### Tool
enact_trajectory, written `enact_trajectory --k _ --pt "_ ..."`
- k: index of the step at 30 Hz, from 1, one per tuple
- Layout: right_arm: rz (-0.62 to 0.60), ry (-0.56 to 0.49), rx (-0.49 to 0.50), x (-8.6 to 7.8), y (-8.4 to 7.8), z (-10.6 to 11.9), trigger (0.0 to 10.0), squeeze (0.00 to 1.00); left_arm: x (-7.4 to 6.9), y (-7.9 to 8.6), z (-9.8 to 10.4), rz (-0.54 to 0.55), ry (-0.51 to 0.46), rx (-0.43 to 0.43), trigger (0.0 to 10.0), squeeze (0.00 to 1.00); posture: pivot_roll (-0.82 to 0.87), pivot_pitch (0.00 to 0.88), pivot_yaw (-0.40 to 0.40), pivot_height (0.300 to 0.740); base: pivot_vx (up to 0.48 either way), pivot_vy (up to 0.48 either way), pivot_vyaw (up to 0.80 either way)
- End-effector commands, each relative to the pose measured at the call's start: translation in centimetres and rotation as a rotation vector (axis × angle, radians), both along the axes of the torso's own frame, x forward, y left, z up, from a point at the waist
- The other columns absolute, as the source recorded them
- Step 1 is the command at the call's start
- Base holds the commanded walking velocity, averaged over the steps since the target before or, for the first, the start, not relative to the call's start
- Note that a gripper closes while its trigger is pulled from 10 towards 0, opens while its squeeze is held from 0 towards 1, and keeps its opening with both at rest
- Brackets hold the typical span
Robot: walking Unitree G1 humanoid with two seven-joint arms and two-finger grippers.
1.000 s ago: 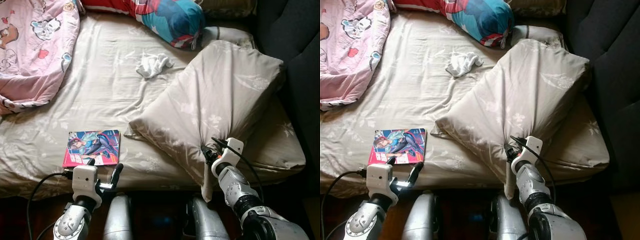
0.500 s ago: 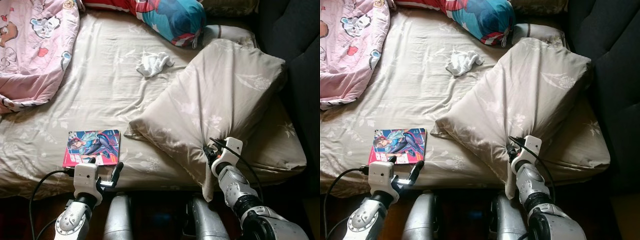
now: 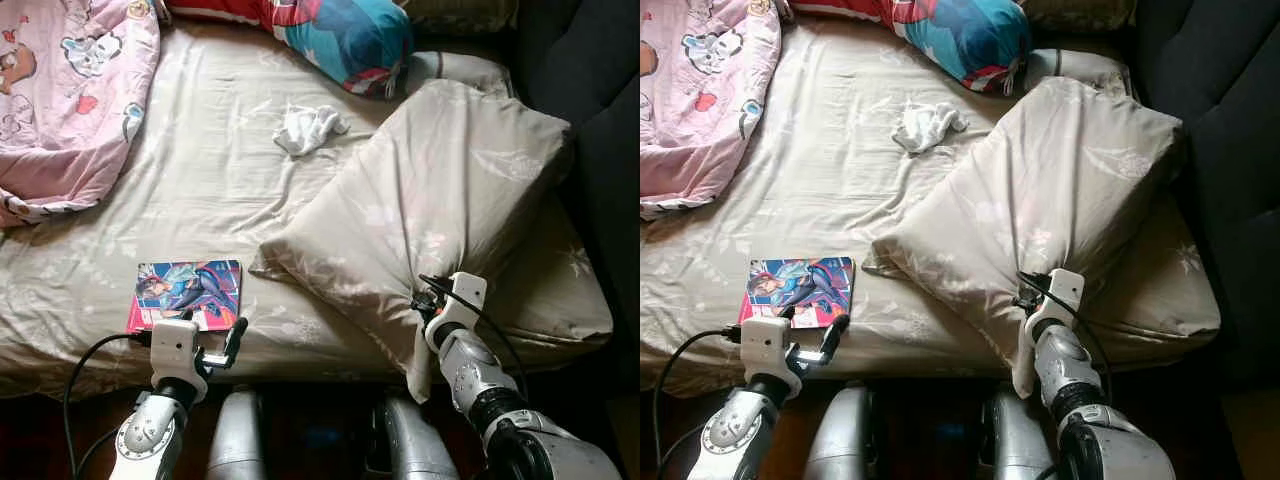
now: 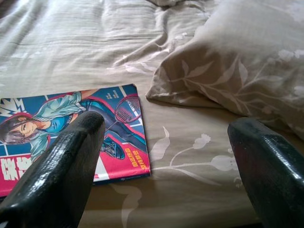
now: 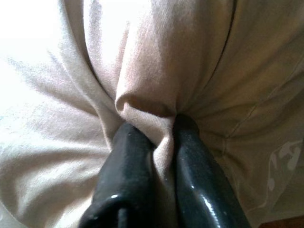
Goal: Clean up the room
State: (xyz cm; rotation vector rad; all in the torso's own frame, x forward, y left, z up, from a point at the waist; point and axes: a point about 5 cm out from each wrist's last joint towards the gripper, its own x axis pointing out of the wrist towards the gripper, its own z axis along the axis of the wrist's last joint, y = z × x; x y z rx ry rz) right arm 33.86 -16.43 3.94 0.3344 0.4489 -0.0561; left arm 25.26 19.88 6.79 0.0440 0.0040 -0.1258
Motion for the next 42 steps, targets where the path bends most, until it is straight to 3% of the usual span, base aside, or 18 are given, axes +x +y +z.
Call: enact_trajectory --k 1,4,5,6,9,11,14,17,18,19,21,26,27,28,34,40,41,42 --pt "-0.037 0.095 -0.030 -1.3 -0.9 -1.7 0.0 0.00 -0.6 0.3 -1.0 0.013 0.040 0.015 10.0 0.00 0.17 0.255 0.011 0.635 0.000 0.000 0.00" --pt "-0.089 0.087 -0.132 -0.7 -3.0 -0.7 0.0 0.00 -0.5 0.2 -0.9 0.013 0.036 0.014 10.0 0.00 0.15 0.243 0.009 0.635 0.000 0.000 0.00" --pt "-0.089 0.087 -0.132 -0.7 -3.0 -0.7 0.0 0.00 -0.5 0.2 -0.9 0.013 0.036 0.014 10.0 0.00 0.15 0.243 0.009 0.635 0.000 0.000 0.00" --pt "-0.110 0.064 -0.220 -0.2 -4.5 0.4 10.0 0.00 -0.5 0.2 -0.8 0.011 0.032 0.014 10.0 0.00 0.15 0.237 0.008 0.635 0.000 0.000 0.00" --pt "-0.158 0.030 -0.307 0.5 -6.5 2.0 10.0 0.00 -0.4 0.2 -0.8 0.011 0.029 0.014 10.0 0.00 0.14 0.234 0.009 0.635 0.000 0.000 0.00" --pt "-0.203 -0.006 -0.454 1.2 -9.0 4.2 10.0 0.00 -0.4 0.2 -0.8 0.012 0.029 0.016 10.0 0.00 0.12 0.234 0.010 0.635 0.000 0.000 0.00" --pt "-0.267 -0.044 -0.544 1.6 -11.2 6.4 10.0 0.00 -0.5 0.3 -0.8 0.013 0.029 0.017 10.0 0.00 0.12 0.236 0.012 0.635 0.000 0.000 0.00" --pt "-0.364 -0.107 -0.668 1.9 -14.3 10.0 10.0 0.00 -0.7 0.5 -0.8 0.014 0.034 0.020 10.0 0.00 0.10 0.242 0.018 0.635 0.000 0.000 0.00" --pt "-0.364 -0.107 -0.668 1.9 -14.3 10.0 10.0 0.00 -0.7 0.5 -0.8 0.014 0.034 0.020 10.0 0.00 0.10 0.242 0.018 0.635 0.000 0.000 0.00" --pt "-0.415 -0.137 -0.742 1.9 -15.8 11.9 10.0 0.00 -0.8 0.5 -0.8 0.013 0.036 0.022 10.0 0.00 0.09 0.246 0.025 0.635 0.000 0.000 0.00" --pt "-0.453 -0.155 -0.793 1.8 -16.8 13.3 10.0 0.00 -0.8 0.6 -0.8 0.012 0.038 0.024 10.0 0.00 0.09 0.248 0.028 0.635 0.000 0.000 0.00" --pt "-0.659 -0.170 -0.986 -0.3 -22.2 18.6 10.0 0.00 -0.8 0.8 -0.7 0.009 0.043 0.027 10.0 0.00 0.07 0.257 0.045 0.635 0.000 0.000 0.00" --pt "-0.659 -0.170 -0.986 -0.3 -22.2 18.6 10.0 0.00 -0.8 0.8 -0.7 0.009 0.043 0.027 10.0 0.00 0.07 0.257 0.045 0.635 0.000 0.000 0.00" --pt "-0.714 -0.157 -1.018 -1.3 -23.7 19.7 10.0 0.00 -0.9 0.9 -0.8 0.008 0.047 0.029 10.0 0.00 0.06 0.259 0.046 0.635 0.000 0.000 0.00" --pt "-0.827 -0.120 -1.064 -3.4 -26.4 21.6 10.0 0.00 -1.0 0.9 -0.9 0.003 0.054 0.029 10.0 0.00 0.04 0.268 0.054 0.635 0.000 0.000 0.00" --pt "-0.817 -0.110 -0.952 -3.3 -26.1 19.9 10.0 0.00 -0.8 0.3 -1.0 -0.021 0.063 0.024 10.0 0.00 0.03 0.272 0.065 0.635 0.000 0.000 0.00" --pt "-0.815 -0.111 -0.938 -3.2 -26.0 19.7 10.0 0.14 -0.7 0.3 -0.9 -0.023 0.062 0.023 10.0 0.00 0.04 0.274 0.070 0.635 0.000 0.000 0.00" --pt "-0.817 -0.115 -0.924 -3.2 -25.9 19.5 10.0 1.00 -0.7 0.3 -0.9 -0.024 0.061 0.023 10.0 0.00 0.04 0.274 0.070 0.635 0.000 0.000 0.00"
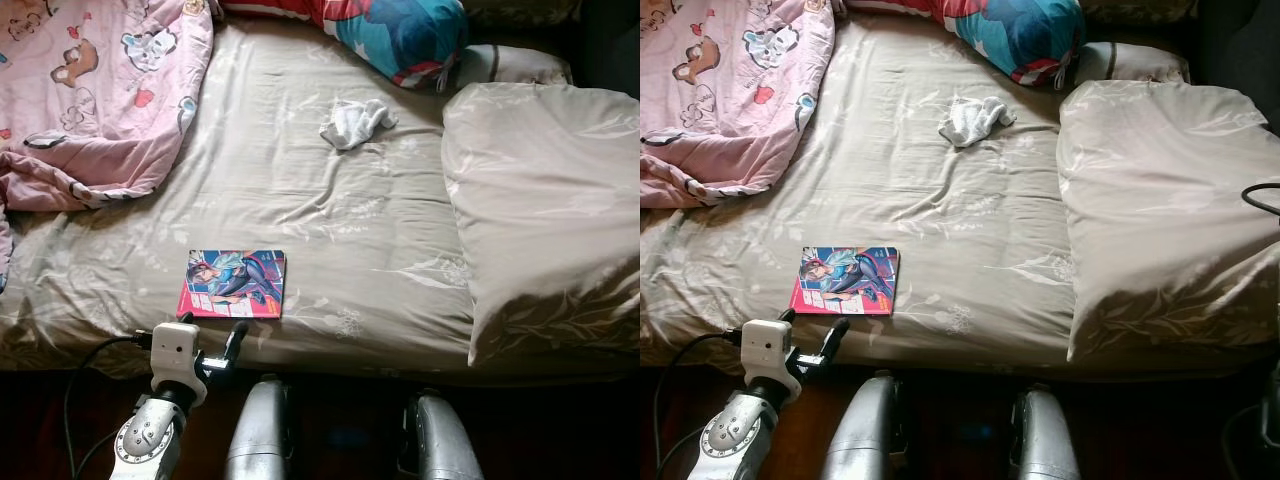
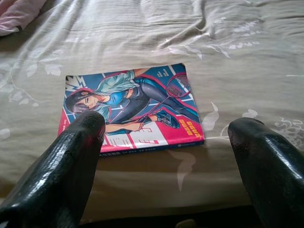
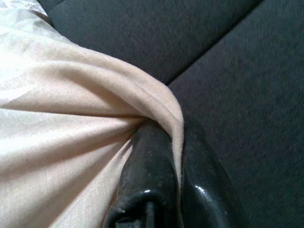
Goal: Clean up the room
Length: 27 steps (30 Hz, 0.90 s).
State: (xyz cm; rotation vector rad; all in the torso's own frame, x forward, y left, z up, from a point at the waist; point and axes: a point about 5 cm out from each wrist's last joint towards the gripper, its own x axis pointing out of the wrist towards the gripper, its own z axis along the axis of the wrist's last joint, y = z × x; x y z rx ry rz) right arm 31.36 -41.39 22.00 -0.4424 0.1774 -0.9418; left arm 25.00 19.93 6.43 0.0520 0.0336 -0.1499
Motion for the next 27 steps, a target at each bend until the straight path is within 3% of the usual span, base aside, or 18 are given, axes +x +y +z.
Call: enact_trajectory --k 1,10,11,12,13,15,17,18,19,20,21,22,25,26,27 --pt "-0.045 -0.085 -0.003 -0.6 -0.9 1.4 10.0 1.00 -0.4 0.2 -0.5 0.000 0.031 0.013 10.0 0.00 0.04 0.274 0.070 0.635 0.000 0.000 0.00" --pt "-0.098 -0.079 -0.135 -1.0 -1.3 2.9 10.0 1.00 -0.3 0.2 -0.6 -0.006 0.038 0.005 10.0 0.00 0.04 0.274 0.072 0.635 0.000 0.000 0.00" --pt "-0.101 -0.074 -0.157 -1.0 -1.2 3.1 10.0 0.74 -0.3 0.2 -0.6 -0.006 0.040 0.003 10.0 0.00 0.04 0.273 0.070 0.635 0.000 0.000 0.00" --pt "-0.096 -0.092 -0.191 -0.8 -1.0 3.5 10.0 0.00 -0.3 0.1 -0.6 -0.006 0.040 0.002 10.0 0.00 0.04 0.273 0.070 0.635 0.000 0.000 0.00" --pt "-0.096 -0.092 -0.191 -0.8 -1.0 3.5 10.0 0.00 -0.3 0.1 -0.6 -0.006 0.040 0.002 10.0 0.00 0.04 0.273 0.070 0.635 0.000 0.000 0.00" --pt "0.029 -0.222 -0.212 0.7 1.2 4.2 10.0 0.00 -0.3 0.4 -0.6 0.007 0.040 0.009 10.0 0.00 0.04 0.268 0.063 0.635 0.000 0.000 0.00" --pt "0.081 -0.256 -0.197 1.3 1.9 4.1 10.0 0.00 -0.3 0.4 -0.7 0.008 0.040 0.012 10.0 0.00 0.04 0.266 0.062 0.635 0.000 0.000 0.00" --pt "0.217 -0.323 -0.104 2.6 3.9 3.5 10.0 0.00 -0.3 0.5 -0.7 0.009 0.040 0.014 10.0 0.00 0.04 0.264 0.059 0.635 0.000 0.000 0.00" --pt "0.398 -0.351 0.078 4.4 6.8 1.5 10.0 0.00 -0.2 0.6 -0.7 0.018 0.035 0.013 10.0 0.00 0.04 0.259 0.054 0.635 0.000 0.000 0.00" --pt "0.513 -0.353 0.158 5.2 9.0 0.2 10.0 0.00 -0.1 0.7 -0.6 0.022 0.031 0.012 10.0 0.00 0.05 0.254 0.050 0.635 0.000 0.000 0.00" --pt "0.599 -0.349 0.202 5.8 10.8 -0.9 10.0 0.00 -0.1 0.7 -0.6 0.024 0.028 0.011 10.0 0.00 0.05 0.252 0.046 0.635 0.000 0.000 0.00" --pt "0.599 -0.349 0.202 5.8 10.8 -0.9 10.0 0.00 -0.1 0.7 -0.6 0.024 0.028 0.011 10.0 0.00 0.05 0.252 0.046 0.635 0.000 0.000 0.00" --pt "0.784 -0.266 0.217 5.7 16.4 -5.4 10.0 0.00 0.4 0.5 -0.2 0.033 0.006 0.003 10.0 0.00 0.07 0.240 0.033 0.635 0.000 0.000 0.00" --pt "0.784 -0.266 0.217 5.7 16.4 -5.4 10.0 0.00 0.4 0.5 -0.2 0.033 0.006 0.003 10.0 0.00 0.07 0.240 0.033 0.635 0.000 0.000 0.00" --pt "0.797 -0.265 0.293 4.8 17.9 -7.7 10.0 0.00 0.5 0.5 0.1 0.048 -0.009 0.001 10.0 0.00 0.07 0.236 0.025 0.635 0.000 0.000 0.00"
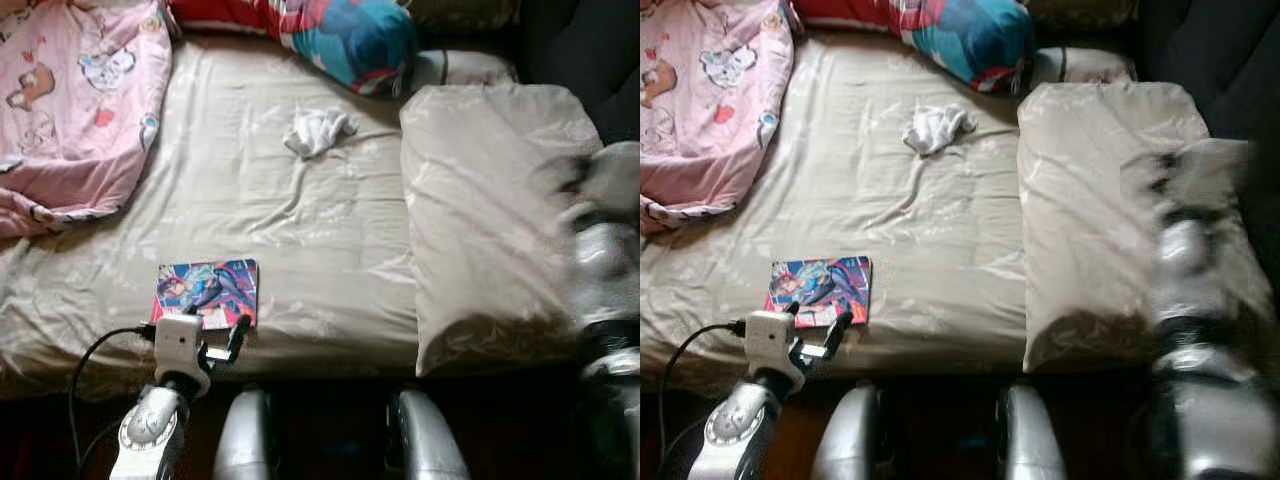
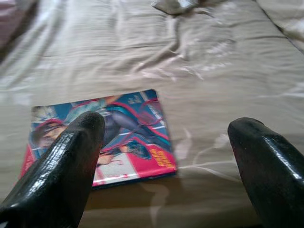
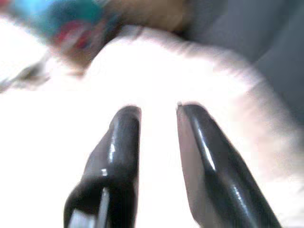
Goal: Clean up the room
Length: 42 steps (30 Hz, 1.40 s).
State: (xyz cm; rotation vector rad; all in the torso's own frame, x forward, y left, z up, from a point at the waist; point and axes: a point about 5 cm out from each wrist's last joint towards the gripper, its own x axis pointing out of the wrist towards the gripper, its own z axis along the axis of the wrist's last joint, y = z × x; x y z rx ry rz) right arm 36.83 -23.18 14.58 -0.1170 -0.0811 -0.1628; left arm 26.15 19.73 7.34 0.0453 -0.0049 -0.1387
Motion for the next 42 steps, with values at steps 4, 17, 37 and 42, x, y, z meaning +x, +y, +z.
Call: enact_trajectory --k 4,17,37,42 --pt "0.072 0.047 0.139 -3.6 2.9 -5.2 10.0 0.00 -0.7 1.4 -0.6 0.086 0.012 0.007 10.0 0.00 0.08 0.218 0.003 0.635 0.000 0.000 0.00" --pt "0.145 0.069 0.218 -6.3 4.8 -7.6 10.0 0.00 -0.7 0.4 -1.2 0.115 0.019 -0.081 10.0 0.00 0.07 0.191 -0.030 0.635 0.000 0.037 0.00" --pt "0.178 0.085 0.190 -6.6 5.2 -7.4 10.0 0.00 -0.8 0.8 -1.5 0.126 0.025 -0.075 10.0 0.00 0.08 0.169 -0.033 0.635 0.000 0.293 0.29" --pt "0.199 0.075 0.195 -6.6 5.4 -7.2 10.0 0.00 -0.8 0.8 -1.5 0.125 0.024 -0.076 10.0 0.00 0.08 0.173 -0.033 0.635 0.000 0.295 0.00"
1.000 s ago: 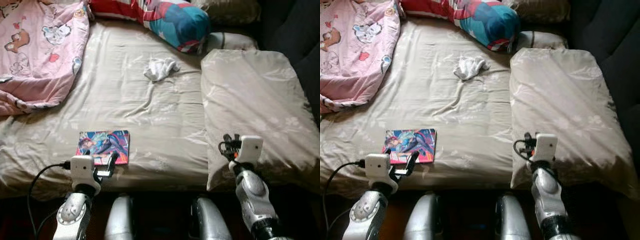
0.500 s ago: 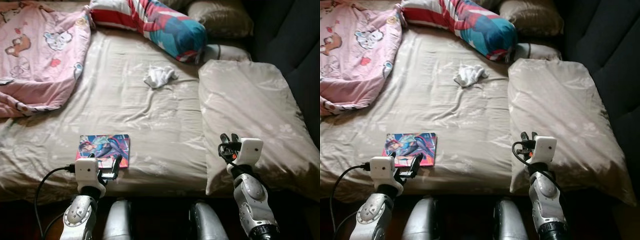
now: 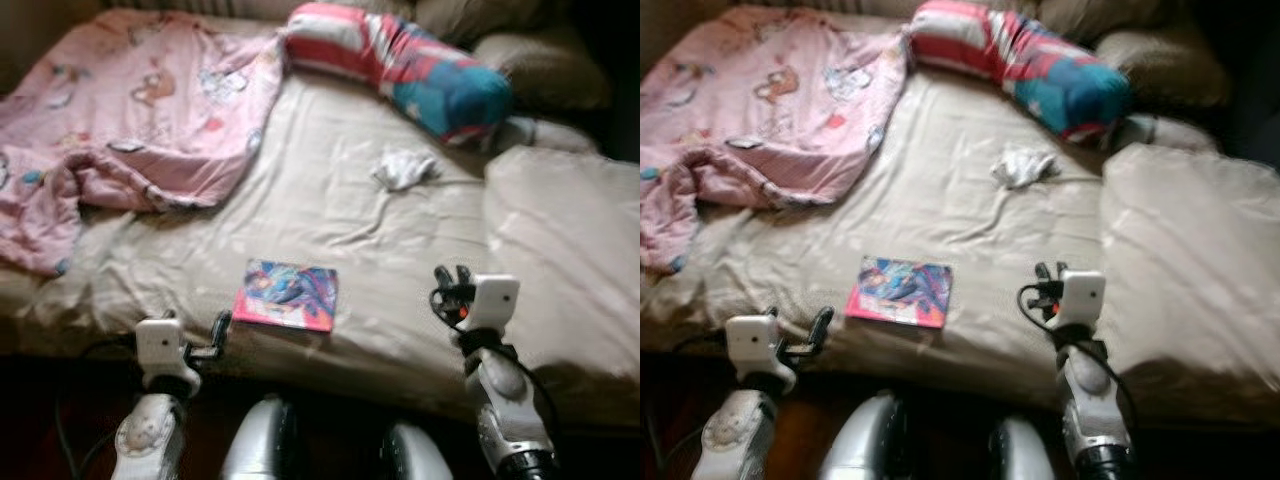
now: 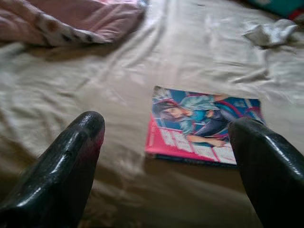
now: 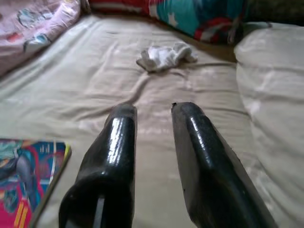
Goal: Clean up the room
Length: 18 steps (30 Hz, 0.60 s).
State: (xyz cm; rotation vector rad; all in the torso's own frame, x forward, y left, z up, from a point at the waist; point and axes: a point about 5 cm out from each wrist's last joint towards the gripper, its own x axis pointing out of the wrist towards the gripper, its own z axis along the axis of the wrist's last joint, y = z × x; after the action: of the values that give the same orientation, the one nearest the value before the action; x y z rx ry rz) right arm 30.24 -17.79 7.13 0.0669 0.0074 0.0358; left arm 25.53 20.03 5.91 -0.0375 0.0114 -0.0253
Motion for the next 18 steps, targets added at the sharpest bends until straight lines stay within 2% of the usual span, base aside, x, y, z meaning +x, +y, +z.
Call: enact_trajectory --k 1,5,18 --pt "-0.004 -0.009 0.012 0.00 -0.04 0.22 10.0 0.00 -0.21 0.49 -0.11 0.012 0.005 0.006 10.0 0.00 0.08 0.176 -0.035 0.635 0.000 0.300 0.00" --pt "-0.008 -0.022 0.035 -0.04 0.06 0.37 10.0 0.00 -0.26 0.54 -0.19 0.013 0.004 0.005 10.0 0.00 0.08 0.183 -0.035 0.639 0.000 0.295 0.00" --pt "-0.014 -0.010 0.056 0.16 0.28 0.35 10.0 0.00 -0.28 0.79 -0.15 0.019 0.002 0.007 10.0 0.00 0.09 0.204 -0.037 0.714 0.000 0.295 0.00"
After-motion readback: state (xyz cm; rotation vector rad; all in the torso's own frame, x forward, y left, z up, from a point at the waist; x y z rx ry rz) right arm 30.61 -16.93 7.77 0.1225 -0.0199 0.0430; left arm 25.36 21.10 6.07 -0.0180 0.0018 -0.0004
